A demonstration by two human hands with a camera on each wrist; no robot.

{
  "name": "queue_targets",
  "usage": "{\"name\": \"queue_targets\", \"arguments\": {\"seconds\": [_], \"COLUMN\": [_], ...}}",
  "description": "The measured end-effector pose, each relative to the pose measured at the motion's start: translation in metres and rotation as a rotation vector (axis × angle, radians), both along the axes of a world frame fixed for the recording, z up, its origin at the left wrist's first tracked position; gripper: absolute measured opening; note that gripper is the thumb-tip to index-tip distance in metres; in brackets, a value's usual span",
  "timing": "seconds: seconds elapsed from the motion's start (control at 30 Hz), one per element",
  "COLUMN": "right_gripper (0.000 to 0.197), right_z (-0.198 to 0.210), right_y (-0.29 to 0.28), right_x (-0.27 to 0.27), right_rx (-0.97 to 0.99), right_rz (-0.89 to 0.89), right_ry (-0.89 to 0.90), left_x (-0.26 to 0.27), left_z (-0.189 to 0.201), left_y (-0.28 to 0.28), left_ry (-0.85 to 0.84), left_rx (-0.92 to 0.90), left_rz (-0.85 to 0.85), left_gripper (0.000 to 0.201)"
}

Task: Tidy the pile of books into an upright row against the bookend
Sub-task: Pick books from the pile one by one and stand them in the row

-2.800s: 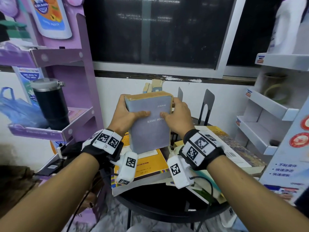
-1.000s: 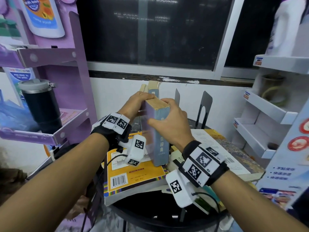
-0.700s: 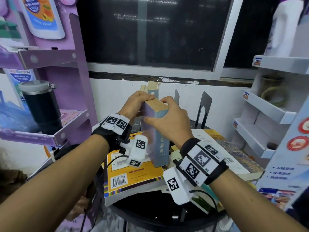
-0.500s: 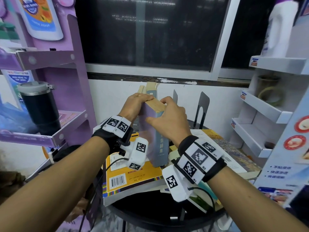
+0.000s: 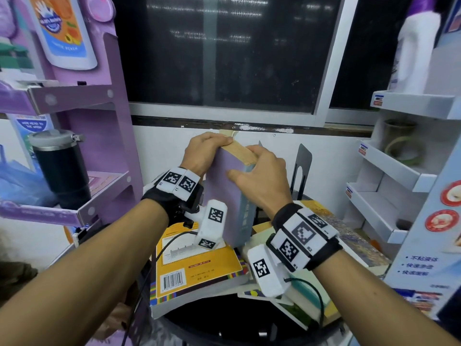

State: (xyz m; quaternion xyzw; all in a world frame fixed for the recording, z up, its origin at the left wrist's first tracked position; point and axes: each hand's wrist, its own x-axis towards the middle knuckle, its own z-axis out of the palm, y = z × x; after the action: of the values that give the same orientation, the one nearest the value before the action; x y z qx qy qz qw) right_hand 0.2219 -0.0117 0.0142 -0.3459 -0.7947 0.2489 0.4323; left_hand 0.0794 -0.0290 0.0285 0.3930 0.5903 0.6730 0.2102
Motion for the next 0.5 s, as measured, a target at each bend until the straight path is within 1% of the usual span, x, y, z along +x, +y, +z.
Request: {"name": "queue_targets", "arguments": {"seconds": [0.07, 0.13, 0.2, 0.3, 0.4, 0.5], "right_gripper": [0.033, 0.030, 0.028, 0.031, 0.034, 0.034], "right_z": [0.008, 0.016, 0.021, 0.024, 0.024, 0.022], "right_y": [0.006, 0.013, 0.021, 0.033, 0.047, 0.061], "right_x": [0.001, 0.003, 0.006, 0.010, 0.016, 0.019], "right_rx": [0.021, 0.033, 0.042, 0.048, 0.055, 0.025], "right_rz": [-0.009, -0.021, -0.035, -0.065, -0.109, -0.124], "right_ry": [0.004, 0.003, -0.006, -0.025, -0.052, -0.051], "left_x": [0.001, 0.000, -0.001, -0.010, -0.021, -0.031], "left_z": [0.008, 0.015, 0.020, 0.020, 0.013, 0.003], "left_y": [0.003, 0.007, 0.011, 0.022, 0.035, 0.047], "left_ry": [0.008, -0.010, -0.071, -0.099, 0.002, 0.122], "left_rx": [0.023, 0.039, 0.033, 0.041, 0.006, -0.062], "left_rz": [-0.013, -0.049, -0.096, -0.074, 0.035, 0.121], "left_gripper": [0.005, 0.008, 0.011, 0.017, 0.027, 0.030]}}
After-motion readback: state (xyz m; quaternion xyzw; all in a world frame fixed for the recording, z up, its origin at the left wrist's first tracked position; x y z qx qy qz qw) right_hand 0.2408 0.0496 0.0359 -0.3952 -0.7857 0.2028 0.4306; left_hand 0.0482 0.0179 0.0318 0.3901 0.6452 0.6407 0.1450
